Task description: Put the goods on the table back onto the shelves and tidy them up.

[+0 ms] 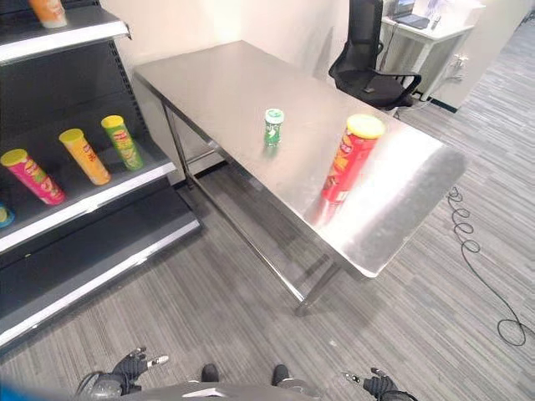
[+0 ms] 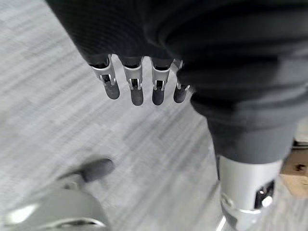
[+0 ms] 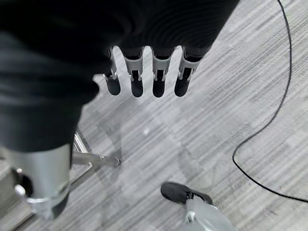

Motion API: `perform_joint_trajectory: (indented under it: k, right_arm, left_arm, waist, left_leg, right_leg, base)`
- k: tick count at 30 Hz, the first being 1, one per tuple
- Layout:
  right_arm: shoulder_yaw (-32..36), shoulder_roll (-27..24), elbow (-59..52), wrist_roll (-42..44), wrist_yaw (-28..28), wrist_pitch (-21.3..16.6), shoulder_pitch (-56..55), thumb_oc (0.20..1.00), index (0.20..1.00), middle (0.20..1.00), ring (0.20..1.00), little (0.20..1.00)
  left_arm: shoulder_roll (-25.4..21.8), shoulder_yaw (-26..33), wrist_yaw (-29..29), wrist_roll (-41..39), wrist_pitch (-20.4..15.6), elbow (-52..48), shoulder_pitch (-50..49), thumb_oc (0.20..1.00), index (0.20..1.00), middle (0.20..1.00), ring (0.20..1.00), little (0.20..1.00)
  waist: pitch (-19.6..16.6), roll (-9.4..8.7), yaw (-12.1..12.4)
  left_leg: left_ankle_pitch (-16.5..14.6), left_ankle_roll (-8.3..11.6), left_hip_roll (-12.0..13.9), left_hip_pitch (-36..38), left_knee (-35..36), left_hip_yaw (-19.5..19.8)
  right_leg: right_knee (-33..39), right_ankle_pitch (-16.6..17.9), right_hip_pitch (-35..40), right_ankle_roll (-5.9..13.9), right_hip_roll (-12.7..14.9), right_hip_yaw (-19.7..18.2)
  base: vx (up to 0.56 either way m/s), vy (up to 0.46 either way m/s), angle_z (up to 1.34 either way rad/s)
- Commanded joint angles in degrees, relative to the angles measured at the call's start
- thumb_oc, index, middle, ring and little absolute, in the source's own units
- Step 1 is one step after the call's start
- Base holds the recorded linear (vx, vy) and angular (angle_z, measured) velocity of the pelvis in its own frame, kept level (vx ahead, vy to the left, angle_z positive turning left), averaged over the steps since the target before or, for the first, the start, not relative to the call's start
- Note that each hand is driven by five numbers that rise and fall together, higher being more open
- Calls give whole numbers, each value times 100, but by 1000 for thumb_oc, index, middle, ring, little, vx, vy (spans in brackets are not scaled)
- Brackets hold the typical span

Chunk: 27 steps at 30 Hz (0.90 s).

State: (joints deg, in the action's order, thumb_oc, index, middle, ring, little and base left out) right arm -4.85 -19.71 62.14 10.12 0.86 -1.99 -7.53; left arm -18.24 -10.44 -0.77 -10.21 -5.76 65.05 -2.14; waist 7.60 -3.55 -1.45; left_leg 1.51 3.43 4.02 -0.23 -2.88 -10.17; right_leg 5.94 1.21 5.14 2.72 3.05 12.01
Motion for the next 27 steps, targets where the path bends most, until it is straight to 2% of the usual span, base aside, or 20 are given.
perform_joint_trajectory:
  k: [1, 2, 3, 4, 6, 7, 10, 15, 17, 18, 23, 27]
  right_arm:
    - [78, -538, -266, 299, 132, -169, 297, 1000, 1000, 1000, 1000, 1000]
    - [57, -562, -237, 321, 146, -162, 347, 1000, 1000, 1000, 1000, 1000]
    - [58, -560, -222, 339, 134, -154, 338, 1000, 1000, 1000, 1000, 1000]
    - [59, -561, -222, 339, 134, -154, 336, 1000, 1000, 1000, 1000, 1000]
    - [87, -552, -170, 311, 149, -171, 305, 1000, 1000, 1000, 1000, 1000]
    - [131, -467, -181, 330, 150, -173, 241, 1000, 1000, 1000, 1000, 1000]
    - [154, -437, -210, 292, 141, -172, 179, 1000, 1000, 1000, 1000, 1000]
    - [255, -407, -292, 216, 181, -135, 145, 1000, 1000, 1000, 1000, 1000]
    - [255, -407, -293, 215, 181, -134, 144, 1000, 1000, 1000, 1000, 1000]
    - [411, -438, -576, 233, 207, -149, 83, 1000, 1000, 1000, 1000, 1000]
    - [918, -663, -1050, 194, 334, -184, -173, 1000, 1000, 1000, 1000, 1000]
    - [1613, -1039, -1258, 315, 452, -198, -355, 1000, 1000, 1000, 1000, 1000]
  left_arm:
    - [34, 55, 26, -127, -84, -109, 465, 1000, 1000, 1000, 1000, 1000]
    - [52, 20, 22, -116, -77, -84, 480, 1000, 1000, 1000, 1000, 1000]
    - [140, 19, 7, -246, -85, -32, 478, 1000, 1000, 1000, 1000, 1000]
    - [142, 17, 6, -246, -86, -32, 477, 1000, 1000, 1000, 1000, 1000]
    - [196, -19, 40, -188, -81, 98, 423, 1000, 1000, 1000, 1000, 1000]
    - [186, -25, 22, -121, -86, 202, 429, 1000, 1000, 1000, 1000, 1000]
    - [158, 10, 17, -117, -100, 188, 399, 1000, 1000, 1000, 1000, 1000]
    - [75, 128, -23, -107, -109, 140, 360, 1000, 1000, 1000, 1000, 1000]
    - [75, 128, -23, -107, -109, 140, 360, 1000, 1000, 1000, 1000, 1000]
    - [31, 219, -36, -63, -114, 186, 334, 1000, 1000, 1000, 1000, 1000]
    - [29, 320, -50, 70, -101, 255, 261, 1000, 1000, 1000, 1000, 1000]
    - [16, 408, -33, 147, -93, 318, 243, 1000, 1000, 1000, 1000, 1000]
  waist:
    - [607, 55, -27]
    - [645, 36, -16]
    - [541, 90, 26]
    - [546, 86, 32]
    - [418, 218, 37]
    - [248, 247, -59]
    - [162, 273, -90]
    - [111, 287, -106]
    - [110, 286, -104]
    - [100, 287, -131]
    - [77, 282, -202]
    - [55, 265, -294]
  left_leg:
    - [13, 539, 622, -440, -1624, 441]
    - [-31, 520, 555, -595, -1710, 582]
    - [-240, 458, 484, -557, -788, 762]
    - [-226, 458, 479, -532, -756, 752]
    - [-101, 385, 504, -246, 98, 747]
    - [-40, 372, 418, 18, 542, 689]
    - [-24, 351, 352, 245, 742, 506]
    - [-220, 210, 172, 446, 788, 226]
    - [-221, 209, 171, 446, 788, 223]
    - [-309, 143, 79, 486, 788, 135]
    - [-386, 67, -40, 505, 788, 89]
    - [-428, 35, -102, 515, 788, 81]
  right_leg:
    - [-154, -371, 203, 231, 134, -89]
    - [-152, -399, 193, 229, 140, -72]
    - [-99, -447, 224, 349, 181, -91]
    - [-98, -448, 231, 350, 186, -97]
    - [-139, -530, 244, 397, 153, -111]
    - [-168, -490, 208, 444, 199, -153]
    - [-190, -465, 214, 507, 287, -184]
    - [-250, -348, 177, 698, 563, -319]
    - [-250, -348, 176, 699, 564, -321]
    - [-323, -306, 111, 792, 698, -357]
    - [-424, -247, 74, 907, 876, -321]
    - [-470, -192, 42, 971, 958, -317]
  base:
    - [-80, -72, -2]
    - [26, 14, -12]
    - [87, 61, -12]
    - [155, 136, -5]
    - [163, 170, -2]
    - [157, 171, -19]
    - [117, 174, -25]
    - [53, 162, -23]
    - [24, 116, -17]
    - [30, 179, -8]
    - [21, 128, -11]
    - [10, 69, 3]
